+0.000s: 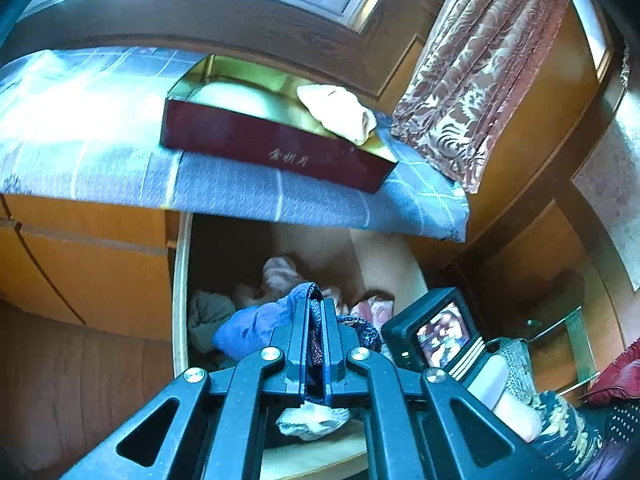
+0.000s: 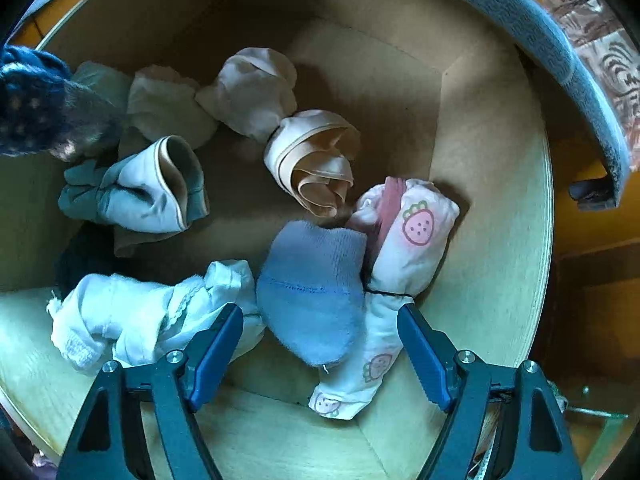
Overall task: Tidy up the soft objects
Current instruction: 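Lift the dark blue cloth out of the drawer toward the gold box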
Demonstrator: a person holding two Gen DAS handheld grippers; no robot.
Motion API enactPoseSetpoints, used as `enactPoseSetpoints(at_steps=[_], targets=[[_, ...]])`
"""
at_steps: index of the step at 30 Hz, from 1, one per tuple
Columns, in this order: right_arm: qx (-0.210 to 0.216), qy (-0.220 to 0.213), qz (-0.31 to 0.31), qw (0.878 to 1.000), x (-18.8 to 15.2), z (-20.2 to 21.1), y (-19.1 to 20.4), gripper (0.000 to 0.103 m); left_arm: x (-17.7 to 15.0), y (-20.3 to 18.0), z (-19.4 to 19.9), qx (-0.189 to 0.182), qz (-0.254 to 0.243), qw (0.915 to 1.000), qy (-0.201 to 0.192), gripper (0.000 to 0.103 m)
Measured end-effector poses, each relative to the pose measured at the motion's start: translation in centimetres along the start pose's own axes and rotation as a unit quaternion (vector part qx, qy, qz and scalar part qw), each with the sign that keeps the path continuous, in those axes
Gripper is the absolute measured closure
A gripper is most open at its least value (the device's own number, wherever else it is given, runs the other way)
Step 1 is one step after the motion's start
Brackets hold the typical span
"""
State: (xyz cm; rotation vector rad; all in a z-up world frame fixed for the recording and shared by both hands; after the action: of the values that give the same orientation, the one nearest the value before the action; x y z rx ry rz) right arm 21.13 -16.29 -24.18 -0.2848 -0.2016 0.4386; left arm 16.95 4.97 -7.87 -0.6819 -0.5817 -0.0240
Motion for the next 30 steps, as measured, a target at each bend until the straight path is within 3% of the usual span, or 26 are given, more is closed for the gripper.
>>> enactPoseSetpoints(at_steps=[13,20,30], targets=[[-0.006,0.006,-0.011,1.0,1.1,-2.0,-1.0,0.022,3.5,-1.8,2.4,-0.005,-0.021,0.9989,-0.042,0.1],[-0.007,-0.002,-0.028,1.0,1.2,-1.4,-1.3,0.021,7.4,-4.3,3.5,0.023,-0.026,0.9956,-0.087,0.1],[-0.013,-0.011,-0.037,0.999,1.2,-1.1,-1.4,0.021,13.3,-7.6,0.0,0.061,-0.024,0.9916,-0.111,0.1]])
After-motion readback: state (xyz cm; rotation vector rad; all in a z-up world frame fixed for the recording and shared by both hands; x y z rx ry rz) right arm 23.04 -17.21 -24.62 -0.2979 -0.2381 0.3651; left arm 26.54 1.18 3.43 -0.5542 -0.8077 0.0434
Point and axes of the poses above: each gripper's, at about its wrist camera, not at the fingertips, and z roughly against the way its jaws point, y to its left, x to its top, the point moved 1 cm from there along -z, roughly the way its jaws point, and after that the axes turned 14 degrees about z, right-handed, at the moved point
